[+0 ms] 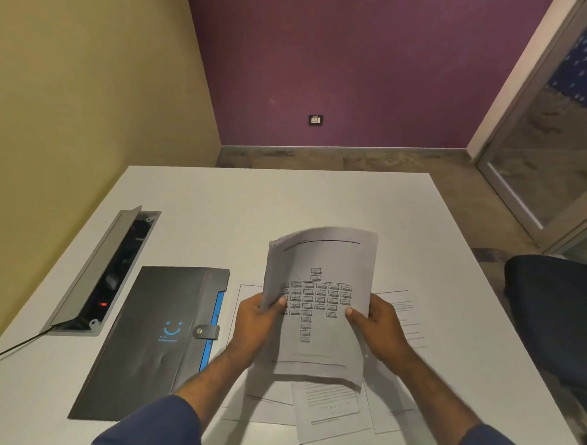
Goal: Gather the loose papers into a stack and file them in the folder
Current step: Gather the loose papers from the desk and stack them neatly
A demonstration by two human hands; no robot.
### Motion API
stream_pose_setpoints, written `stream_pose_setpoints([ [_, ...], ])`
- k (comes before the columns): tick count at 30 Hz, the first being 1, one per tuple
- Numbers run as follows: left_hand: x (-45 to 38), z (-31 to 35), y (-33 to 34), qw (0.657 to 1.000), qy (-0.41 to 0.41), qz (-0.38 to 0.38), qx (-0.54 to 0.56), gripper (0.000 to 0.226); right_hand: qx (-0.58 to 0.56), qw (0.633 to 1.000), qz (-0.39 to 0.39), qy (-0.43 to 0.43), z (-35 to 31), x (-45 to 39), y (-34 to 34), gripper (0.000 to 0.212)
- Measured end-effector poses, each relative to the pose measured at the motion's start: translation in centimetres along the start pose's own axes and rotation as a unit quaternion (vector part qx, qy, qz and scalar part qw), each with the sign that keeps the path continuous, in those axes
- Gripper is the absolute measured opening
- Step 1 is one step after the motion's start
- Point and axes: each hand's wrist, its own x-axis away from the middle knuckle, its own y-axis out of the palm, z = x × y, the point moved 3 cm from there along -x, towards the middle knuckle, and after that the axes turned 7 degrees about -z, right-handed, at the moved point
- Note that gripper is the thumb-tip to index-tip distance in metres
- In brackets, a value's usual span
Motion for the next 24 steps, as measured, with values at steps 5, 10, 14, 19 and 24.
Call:
stream_pose_setpoints([
  [5,-0.7,-1.0,-0.1,0.998,-0.008,0.038,-0.045,0.013,-0.039,0.996,-0.040,0.068,1.2,0.7,-1.2,0.017],
  [10,-1.6,-1.7,-3.0,0.986,-0.022,0.144,-0.085,0.010,0.027,0.986,0.032,0.161,4.9,1.4,-2.8,0.022],
  [14,-1.4,-1.8,-6.1,0.979,-0.032,0.187,-0.074,0.018,0.219,0.958,0.034,0.182,7.5,1.9,-2.7,0.047],
  [19,0.0,-2.4,-8.2,0.978,-0.041,0.186,-0.080,0.012,0.453,0.868,-0.028,0.199,9.5,2.6,0.1,0.066],
  [24,1.0,-3.7,-8.7,0.976,-0.066,0.188,-0.091,0.012,0.550,0.808,-0.013,0.212,9.4,2.7,1.7,0.031],
])
